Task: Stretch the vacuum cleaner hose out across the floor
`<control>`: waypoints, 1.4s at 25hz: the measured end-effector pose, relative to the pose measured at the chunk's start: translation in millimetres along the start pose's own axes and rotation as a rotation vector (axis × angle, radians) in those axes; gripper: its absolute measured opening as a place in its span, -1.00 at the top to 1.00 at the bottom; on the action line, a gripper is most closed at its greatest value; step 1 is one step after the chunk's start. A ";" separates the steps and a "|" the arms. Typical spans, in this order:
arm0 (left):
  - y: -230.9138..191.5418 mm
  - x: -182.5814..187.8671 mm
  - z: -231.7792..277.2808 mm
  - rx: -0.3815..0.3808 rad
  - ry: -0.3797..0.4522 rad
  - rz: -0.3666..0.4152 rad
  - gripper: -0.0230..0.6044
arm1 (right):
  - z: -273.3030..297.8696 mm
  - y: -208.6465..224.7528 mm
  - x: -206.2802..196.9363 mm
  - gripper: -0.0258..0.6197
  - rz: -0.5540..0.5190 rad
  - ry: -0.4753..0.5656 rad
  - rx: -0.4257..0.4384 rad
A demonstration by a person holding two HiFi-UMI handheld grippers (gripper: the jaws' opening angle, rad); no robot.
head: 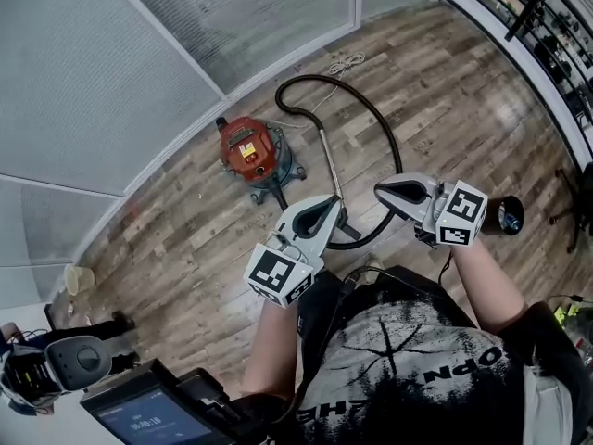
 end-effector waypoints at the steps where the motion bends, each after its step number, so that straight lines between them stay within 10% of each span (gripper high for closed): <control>1: -9.9 -2.0 2.5 -0.021 0.000 -0.010 0.93 | 7.3 4.7 -1.0 0.90 0.007 -0.020 -0.023; 10: -96.1 -25.5 -1.4 -0.160 -0.053 -0.063 0.92 | 72.4 47.4 -4.4 0.90 0.105 -0.077 -0.199; 21: -125.5 -42.4 7.9 -0.066 -0.093 -0.098 0.92 | 94.5 90.4 -58.7 0.72 0.224 -0.214 -0.126; 35: -176.2 -162.7 23.5 0.134 0.050 -0.194 0.93 | 109.2 243.2 -331.8 0.30 0.418 -0.457 -0.182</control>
Point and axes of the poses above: the fingertips, and each gripper's own axes: z forward along the fingers, y to its right, x out of its top, the point moved 5 cm from there along -z, backward along the fingers, and after that the axes turned 12 degrees about x, right-handed, at the moved point
